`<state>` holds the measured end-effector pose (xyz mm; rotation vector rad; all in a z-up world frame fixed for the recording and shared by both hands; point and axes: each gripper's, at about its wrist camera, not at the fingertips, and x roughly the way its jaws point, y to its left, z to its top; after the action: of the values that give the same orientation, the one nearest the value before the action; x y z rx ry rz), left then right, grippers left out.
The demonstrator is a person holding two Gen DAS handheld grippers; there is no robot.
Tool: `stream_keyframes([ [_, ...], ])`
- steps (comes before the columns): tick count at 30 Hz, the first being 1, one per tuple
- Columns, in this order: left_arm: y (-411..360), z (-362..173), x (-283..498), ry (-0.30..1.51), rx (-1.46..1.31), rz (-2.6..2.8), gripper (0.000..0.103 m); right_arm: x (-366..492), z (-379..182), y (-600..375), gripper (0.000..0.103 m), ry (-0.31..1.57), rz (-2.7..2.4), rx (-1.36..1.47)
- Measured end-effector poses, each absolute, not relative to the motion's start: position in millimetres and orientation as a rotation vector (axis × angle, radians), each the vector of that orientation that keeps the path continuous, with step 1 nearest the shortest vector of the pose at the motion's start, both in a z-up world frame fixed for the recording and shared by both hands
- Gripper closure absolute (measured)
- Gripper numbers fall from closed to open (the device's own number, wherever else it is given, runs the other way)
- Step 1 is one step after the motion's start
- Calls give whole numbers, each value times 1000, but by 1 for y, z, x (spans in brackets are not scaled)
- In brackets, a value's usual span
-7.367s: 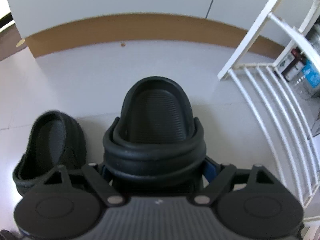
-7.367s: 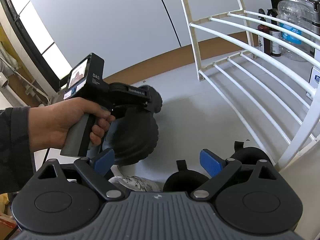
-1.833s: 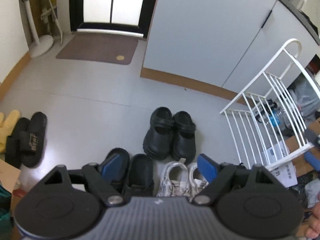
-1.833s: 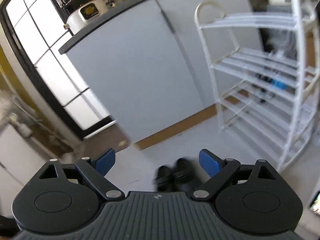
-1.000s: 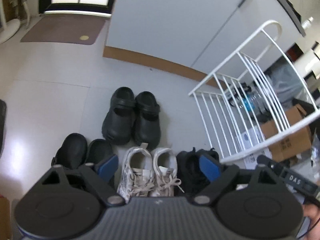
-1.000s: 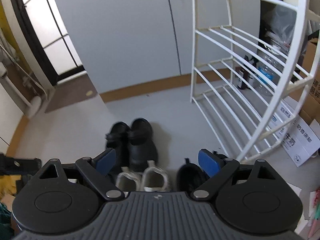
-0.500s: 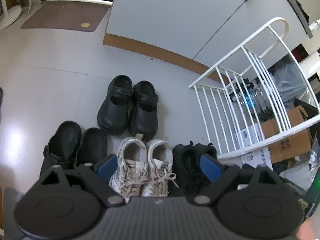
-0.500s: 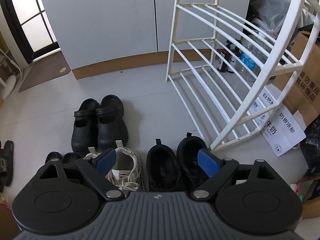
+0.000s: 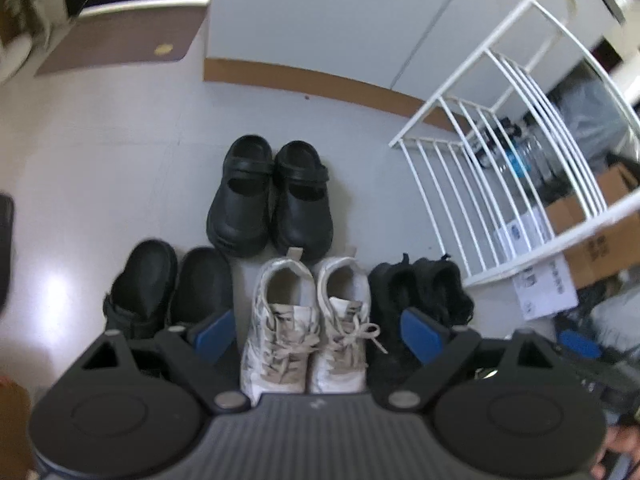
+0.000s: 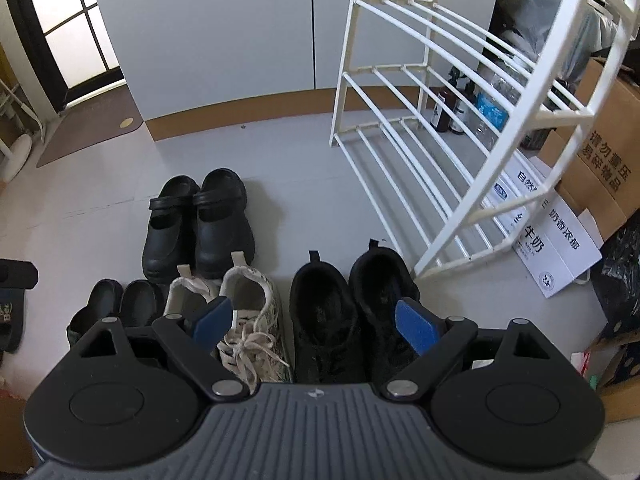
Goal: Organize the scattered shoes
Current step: 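Lower the right tool onto the black sneaker pair and close on both heels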
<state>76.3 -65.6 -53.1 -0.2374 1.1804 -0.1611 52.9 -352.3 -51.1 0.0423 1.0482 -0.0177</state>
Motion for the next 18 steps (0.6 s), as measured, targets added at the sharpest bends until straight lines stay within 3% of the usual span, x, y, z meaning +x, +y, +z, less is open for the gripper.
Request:
stream_keyframes([
  [13,-98,-62,83,1207,-149,-227,11,64,-79,-385,12,1137,-16,97],
  [18,-106,-64,86,1205,-110,-254,11,78,-104,-399,27,1203,3,117],
])
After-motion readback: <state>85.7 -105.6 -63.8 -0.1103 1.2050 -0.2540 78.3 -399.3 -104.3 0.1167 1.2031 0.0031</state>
